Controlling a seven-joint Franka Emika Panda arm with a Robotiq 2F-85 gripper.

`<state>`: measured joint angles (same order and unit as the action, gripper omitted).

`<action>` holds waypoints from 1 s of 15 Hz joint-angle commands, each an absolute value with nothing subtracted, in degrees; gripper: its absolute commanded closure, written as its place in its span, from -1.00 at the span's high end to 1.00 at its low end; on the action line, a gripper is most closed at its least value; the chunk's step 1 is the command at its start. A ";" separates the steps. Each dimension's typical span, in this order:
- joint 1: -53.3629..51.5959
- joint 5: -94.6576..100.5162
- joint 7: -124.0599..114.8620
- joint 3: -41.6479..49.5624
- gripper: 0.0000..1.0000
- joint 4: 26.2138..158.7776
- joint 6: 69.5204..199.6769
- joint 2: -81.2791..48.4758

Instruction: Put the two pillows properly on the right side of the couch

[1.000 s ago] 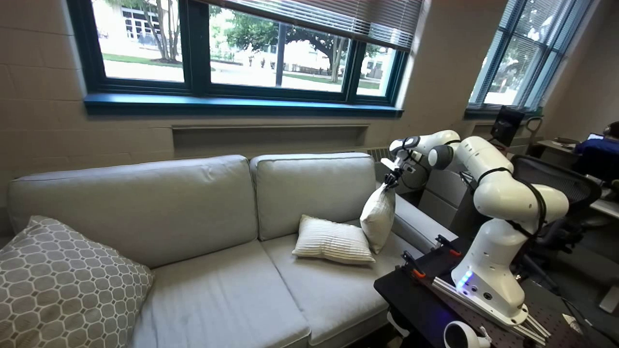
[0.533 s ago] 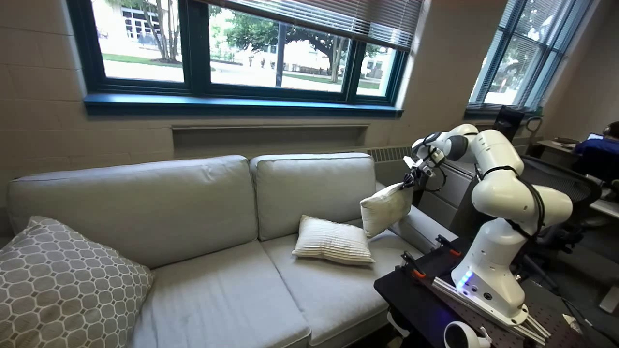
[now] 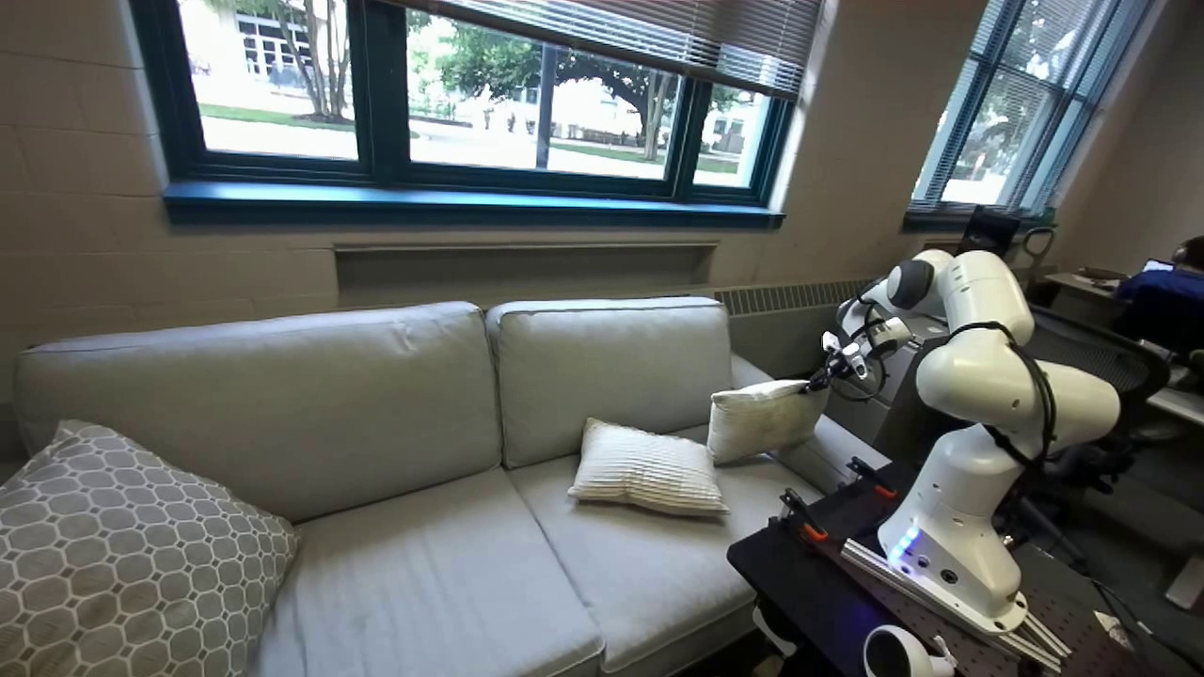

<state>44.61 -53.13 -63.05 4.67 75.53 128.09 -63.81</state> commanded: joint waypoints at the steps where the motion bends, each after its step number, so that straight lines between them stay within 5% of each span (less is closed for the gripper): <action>1: 45.84 -61.31 -65.65 4.35 -0.96 76.80 127.76 -64.34; 15: 45.31 -94.29 -73.89 5.38 -0.96 81.00 134.77 -58.54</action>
